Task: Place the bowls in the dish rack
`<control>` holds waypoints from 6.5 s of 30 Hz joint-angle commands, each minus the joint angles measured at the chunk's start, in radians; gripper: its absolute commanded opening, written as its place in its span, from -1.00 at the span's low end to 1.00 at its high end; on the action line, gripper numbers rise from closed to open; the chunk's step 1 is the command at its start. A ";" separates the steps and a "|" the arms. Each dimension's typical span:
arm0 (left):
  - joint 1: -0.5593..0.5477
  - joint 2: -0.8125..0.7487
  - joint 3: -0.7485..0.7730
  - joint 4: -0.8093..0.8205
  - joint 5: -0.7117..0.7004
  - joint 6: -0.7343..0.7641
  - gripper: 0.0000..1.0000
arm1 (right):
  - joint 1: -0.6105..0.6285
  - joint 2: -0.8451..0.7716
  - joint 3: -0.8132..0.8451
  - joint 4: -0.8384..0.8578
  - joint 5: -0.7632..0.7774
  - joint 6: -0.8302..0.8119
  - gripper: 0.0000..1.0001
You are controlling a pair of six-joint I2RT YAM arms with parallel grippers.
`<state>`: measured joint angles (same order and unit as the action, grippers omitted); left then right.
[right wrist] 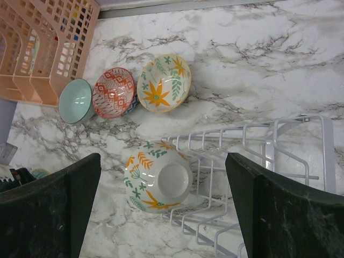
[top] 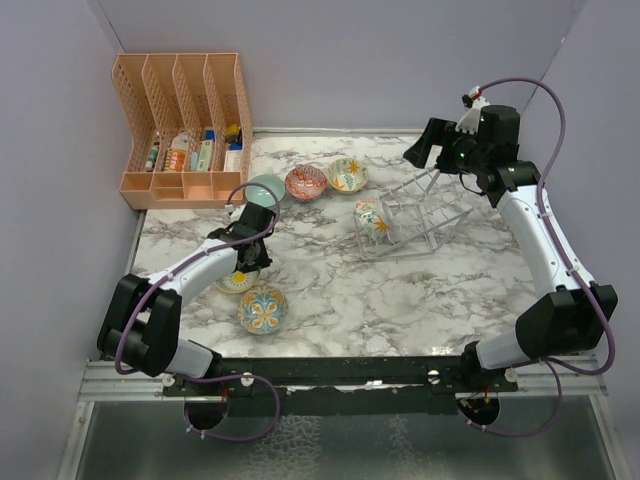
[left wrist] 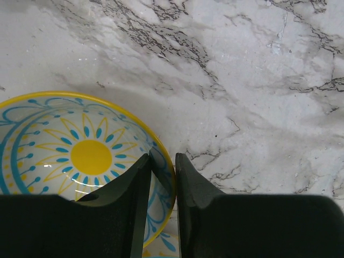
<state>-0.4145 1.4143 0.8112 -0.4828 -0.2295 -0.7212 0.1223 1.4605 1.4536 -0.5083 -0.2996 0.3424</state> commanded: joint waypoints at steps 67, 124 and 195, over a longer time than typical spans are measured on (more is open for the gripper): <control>-0.148 0.275 0.105 1.727 0.406 -1.102 -1.00 | -0.006 -0.026 0.039 -0.018 0.113 -0.036 0.99; -0.231 0.634 0.138 1.902 0.403 -1.197 -1.00 | -0.006 -0.019 0.025 -0.020 0.122 -0.064 0.99; -0.161 0.548 0.359 1.139 0.675 -0.856 -0.28 | -0.006 -0.012 0.019 -0.007 0.080 -0.055 0.99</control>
<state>-0.5926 2.0201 1.1313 0.7982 0.4065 -1.6814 0.1223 1.4544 1.4670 -0.5228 -0.2001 0.2909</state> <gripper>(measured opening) 0.359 0.994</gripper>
